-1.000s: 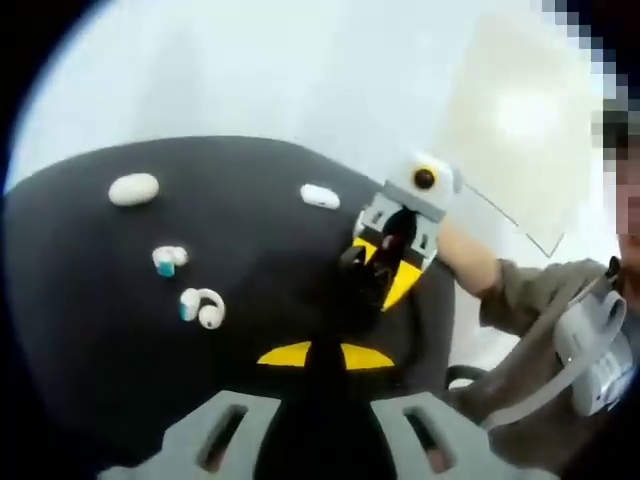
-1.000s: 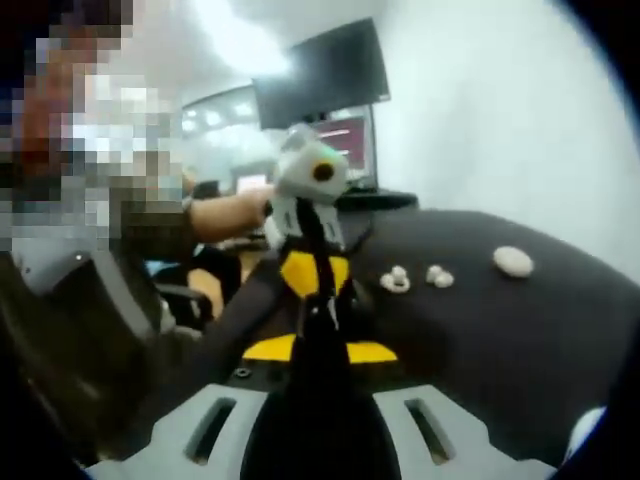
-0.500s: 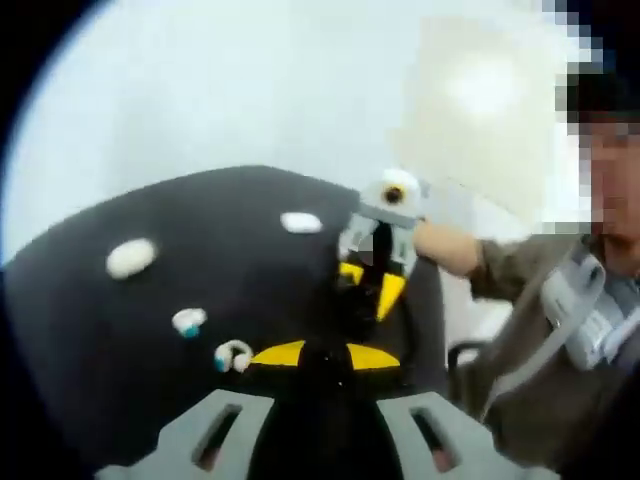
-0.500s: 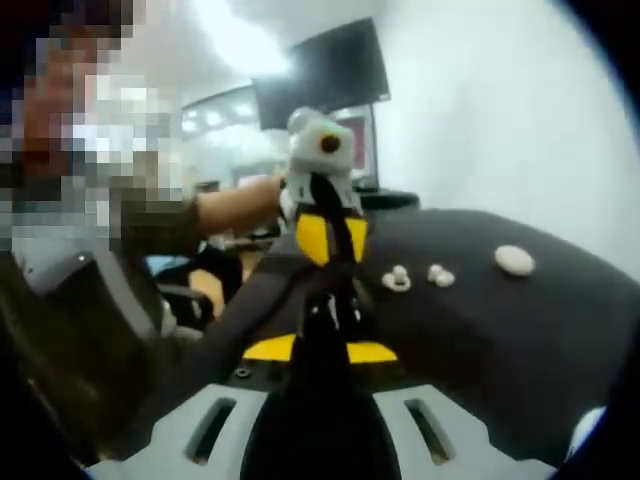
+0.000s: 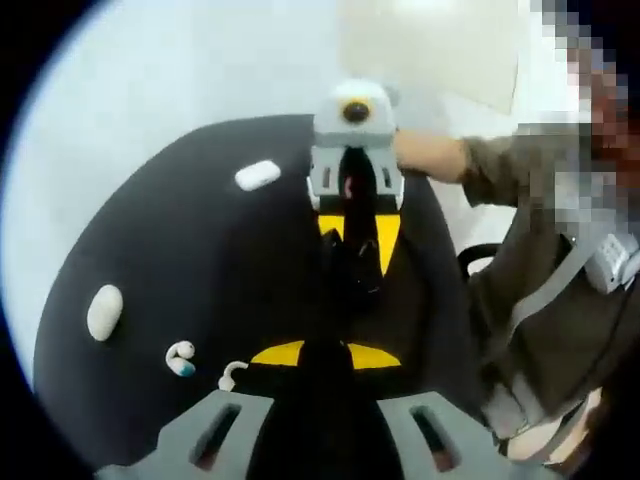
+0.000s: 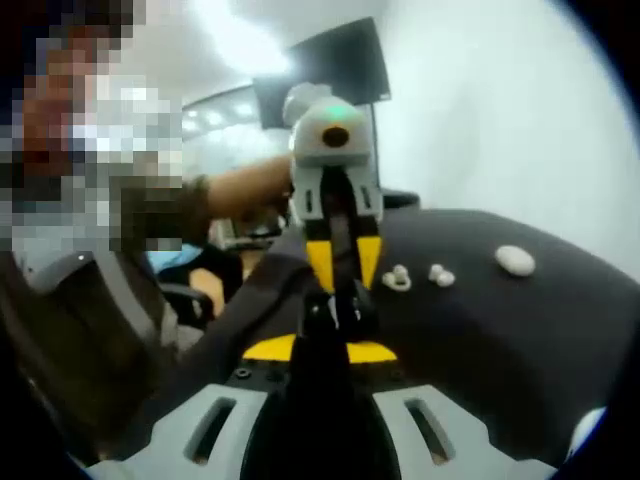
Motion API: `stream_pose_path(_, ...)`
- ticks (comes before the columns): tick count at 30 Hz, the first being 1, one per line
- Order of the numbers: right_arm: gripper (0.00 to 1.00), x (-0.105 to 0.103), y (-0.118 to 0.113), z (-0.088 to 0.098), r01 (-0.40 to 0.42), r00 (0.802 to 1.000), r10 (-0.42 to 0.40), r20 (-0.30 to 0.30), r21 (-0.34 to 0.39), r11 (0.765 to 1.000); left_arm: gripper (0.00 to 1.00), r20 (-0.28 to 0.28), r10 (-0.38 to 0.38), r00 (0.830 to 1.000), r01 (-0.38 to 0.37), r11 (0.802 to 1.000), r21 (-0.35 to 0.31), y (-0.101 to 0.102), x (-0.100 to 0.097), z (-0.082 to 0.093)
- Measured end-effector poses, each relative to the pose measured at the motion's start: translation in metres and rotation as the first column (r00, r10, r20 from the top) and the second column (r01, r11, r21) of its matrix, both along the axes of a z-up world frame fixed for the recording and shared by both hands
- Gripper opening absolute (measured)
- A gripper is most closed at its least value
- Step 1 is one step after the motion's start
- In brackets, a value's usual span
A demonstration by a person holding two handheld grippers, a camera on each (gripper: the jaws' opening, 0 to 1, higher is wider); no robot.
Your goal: Pick up three earphones and place each one into its charging case using tactile feedback, ensure that each earphone is properly inserted and securely positioned inside the case.
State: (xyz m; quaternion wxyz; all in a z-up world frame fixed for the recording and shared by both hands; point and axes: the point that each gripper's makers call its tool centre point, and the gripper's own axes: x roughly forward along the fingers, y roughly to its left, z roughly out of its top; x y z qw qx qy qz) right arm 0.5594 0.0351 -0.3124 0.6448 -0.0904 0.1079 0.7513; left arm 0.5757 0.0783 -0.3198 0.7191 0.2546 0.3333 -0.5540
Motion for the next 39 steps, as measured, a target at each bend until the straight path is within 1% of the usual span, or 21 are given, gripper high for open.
stream_pose_path(3,0.18,0.000,0.000,0.000,0.000,1.000,0.000,0.002,0.000,1.000,0.10,-0.006,-0.015,1.000,0.015,0.999,0.031,0.000,-0.002,-0.006)
stream_pose_path(10,0.18,0.000,0.000,-0.001,0.000,1.000,0.000,0.004,-0.002,1.000,0.09,0.010,-0.002,1.000,0.002,1.000,0.026,0.003,-0.003,-0.003)
stream_pose_path(12,0.18,0.000,0.000,-0.001,0.000,1.000,0.000,0.007,-0.002,1.000,0.08,0.041,0.017,0.999,-0.017,1.000,-0.013,0.004,-0.001,0.005)
stream_pose_path(14,0.18,0.000,0.001,-0.001,0.001,1.000,-0.001,0.007,-0.003,1.000,0.08,0.114,0.050,0.992,-0.043,0.997,-0.065,0.006,0.004,0.018)
stream_pose_path(15,0.18,0.001,0.001,-0.001,0.001,1.000,-0.001,0.008,-0.003,1.000,0.08,0.169,0.057,0.984,-0.041,0.995,-0.096,0.006,0.006,0.026)
stream_pose_path(16,0.18,0.001,0.001,-0.001,0.001,1.000,-0.001,0.009,-0.003,1.000,0.08,0.234,0.068,0.970,-0.036,0.990,-0.136,0.005,0.009,0.035)
stream_pose_path(17,0.18,0.001,0.001,-0.001,0.001,1.000,-0.001,0.010,-0.003,1.000,0.08,0.282,0.107,0.953,-0.053,0.980,-0.193,0.004,0.010,0.045)
stream_pose_path(18,0.18,0.001,0.001,-0.001,0.001,1.000,-0.001,0.011,-0.003,1.000,0.08,0.336,0.118,0.935,-0.043,0.974,-0.220,0.004,0.010,0.051)
stream_pose_path(20,0.18,0.001,0.001,-0.001,0.001,1.000,-0.001,0.009,-0.004,1.000,0.08,0.448,0.127,0.885,-0.010,0.967,-0.255,0.003,0.009,0.060)
stream_pose_path(22,0.18,0.001,0.001,-0.001,0.001,1.000,-0.001,0.012,-0.004,1.000,0.08,0.588,0.114,0.801,0.045,0.968,-0.248,0.001,0.006,0.067)
stream_pose_path(23,0.18,0.002,0.001,-0.001,0.001,1.000,-0.001,0.013,-0.004,1.000,0.08,0.636,0.120,0.762,0.054,0.967,-0.247,-0.001,0.005,0.069)
stream_pose_path(25,0.18,0.002,0.001,-0.001,0.001,1.000,-0.001,0.013,-0.004,1.000,0.08,0.702,0.124,0.702,0.089,0.962,-0.259,-0.007,-0.001,0.072)
stream_pose_path(26,0.18,0.002,0.001,-0.001,0.001,1.000,-0.001,0.012,-0.004,1.000,0.08,0.728,0.125,0.674,0.094,0.963,-0.252,-0.009,-0.002,0.072)
stream_pose_path(28,0.18,0.002,0.001,-0.001,0.002,1.000,-0.002,0.015,-0.004,1.000,0.08,0.774,0.090,0.626,0.119,0.970,-0.209,-0.016,-0.006,0.069)
stream_pose_path(29,0.18,0.002,0.001,-0.001,0.002,1.000,-0.002,0.016,-0.004,1.000,0.08,0.799,0.077,0.597,0.126,0.974,-0.188,-0.018,-0.008,0.069)
stream_pose_path(31,0.18,0.002,0.001,-0.001,0.002,1.000,-0.002,0.016,-0.004,1.000,0.08,0.831,0.041,0.555,0.143,0.979,-0.143,-0.022,-0.011,0.067)
stream_pose_path(32,0.18,0.002,0.001,-0.001,0.001,1.000,-0.001,0.015,-0.004,1.000,0.08,0.843,0.031,0.537,0.145,0.981,-0.129,-0.023,-0.012,0.068)
stream_pose_path(34,0.18,0.002,0.000,-0.001,0.001,1.000,-0.001,0.016,-0.004,1.000,0.08,0.855,0.017,0.519,0.152,0.982,-0.112,-0.026,-0.014,0.068)
stream_pose_path(36,0.18,0.002,0.000,-0.001,0.000,1.000,0.000,0.017,-0.003,1.000,0.08,0.850,-0.001,0.527,0.166,0.981,-0.102,-0.028,-0.015,0.067)
stream_pose_path(38,0.18,0.002,0.000,-0.001,0.000,1.000,0.000,0.018,-0.004,1.000,0.08,0.851,-0.015,0.525,0.181,0.979,-0.094,-0.030,-0.017,0.066)
stream_pose_path(39,0.18,0.002,0.000,-0.001,0.000,1.000,0.000,0.019,-0.003,1.000,0.08,0.854,-0.028,0.519,0.181,0.980,-0.078,-0.030,-0.017,0.064)
